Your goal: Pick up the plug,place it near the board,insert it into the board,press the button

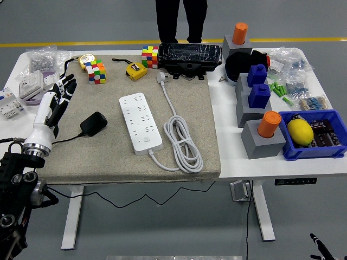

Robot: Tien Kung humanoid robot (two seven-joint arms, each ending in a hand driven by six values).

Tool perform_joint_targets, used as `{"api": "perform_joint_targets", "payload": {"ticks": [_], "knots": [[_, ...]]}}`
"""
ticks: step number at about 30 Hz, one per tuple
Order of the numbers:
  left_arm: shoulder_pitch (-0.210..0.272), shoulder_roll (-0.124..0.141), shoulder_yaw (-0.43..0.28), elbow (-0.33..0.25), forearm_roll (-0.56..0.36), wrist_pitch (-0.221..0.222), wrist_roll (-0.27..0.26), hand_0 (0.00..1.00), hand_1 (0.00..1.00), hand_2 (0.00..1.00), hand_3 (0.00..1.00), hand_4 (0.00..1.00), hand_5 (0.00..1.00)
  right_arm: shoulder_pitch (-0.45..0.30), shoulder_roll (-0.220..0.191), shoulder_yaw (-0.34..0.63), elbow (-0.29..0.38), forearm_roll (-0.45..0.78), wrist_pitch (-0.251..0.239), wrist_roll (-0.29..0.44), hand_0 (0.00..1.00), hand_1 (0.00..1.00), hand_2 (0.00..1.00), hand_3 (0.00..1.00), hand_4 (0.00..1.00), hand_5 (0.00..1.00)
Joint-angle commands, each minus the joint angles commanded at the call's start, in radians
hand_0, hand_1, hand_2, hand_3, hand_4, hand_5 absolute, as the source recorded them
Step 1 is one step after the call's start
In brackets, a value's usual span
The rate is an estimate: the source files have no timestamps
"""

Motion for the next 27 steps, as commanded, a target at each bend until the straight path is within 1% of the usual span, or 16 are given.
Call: {"api": "perform_joint_targets", "payload": {"ticks": [27], "knots": [[-0.002, -0.002, -0.003, -0.001, 0.001, 0.003, -0.002, 0.928, 0.943, 0.922, 0.908, 0.998, 0.873, 0.000, -0.002, 0.005, 0.000, -0.007, -0.001, 0.000, 0.787, 0.740, 0.724, 0.781, 0.998, 0.990]]}}
